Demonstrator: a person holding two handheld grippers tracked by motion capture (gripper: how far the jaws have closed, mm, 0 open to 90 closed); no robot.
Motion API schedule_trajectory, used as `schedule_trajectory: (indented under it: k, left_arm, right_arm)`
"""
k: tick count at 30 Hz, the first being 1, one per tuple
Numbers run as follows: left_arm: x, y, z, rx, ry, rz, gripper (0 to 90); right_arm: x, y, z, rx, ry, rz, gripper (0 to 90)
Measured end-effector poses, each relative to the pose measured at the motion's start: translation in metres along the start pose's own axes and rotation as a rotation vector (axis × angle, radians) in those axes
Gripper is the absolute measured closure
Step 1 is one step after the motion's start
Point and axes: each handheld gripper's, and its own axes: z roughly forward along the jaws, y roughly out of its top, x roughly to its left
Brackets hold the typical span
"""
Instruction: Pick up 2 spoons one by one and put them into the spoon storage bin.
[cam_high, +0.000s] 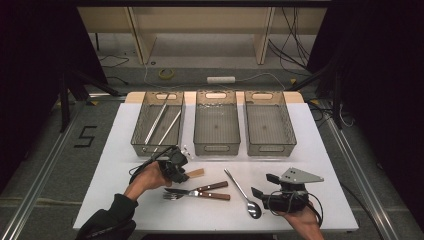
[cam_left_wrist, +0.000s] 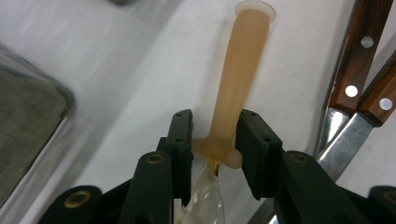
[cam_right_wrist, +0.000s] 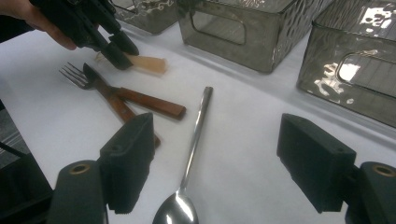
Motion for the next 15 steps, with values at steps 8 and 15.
schedule_trajectory:
  k: [8,15]
  left_arm:
    - [0.0009,-0.0007,-0.0012,-0.011,0.008,-0.017,67.7]
    - [0.0040,-0.0015,-0.0077,-0.042,0.013,-0.061,67.9]
  right_arm:
    - [-0.0005,0.0000,-0.0007,-0.002,0.000,0.003,28.6]
    - [-0.0009,-0.0001,-0.0013,-0.002,0.000,0.006,28.6]
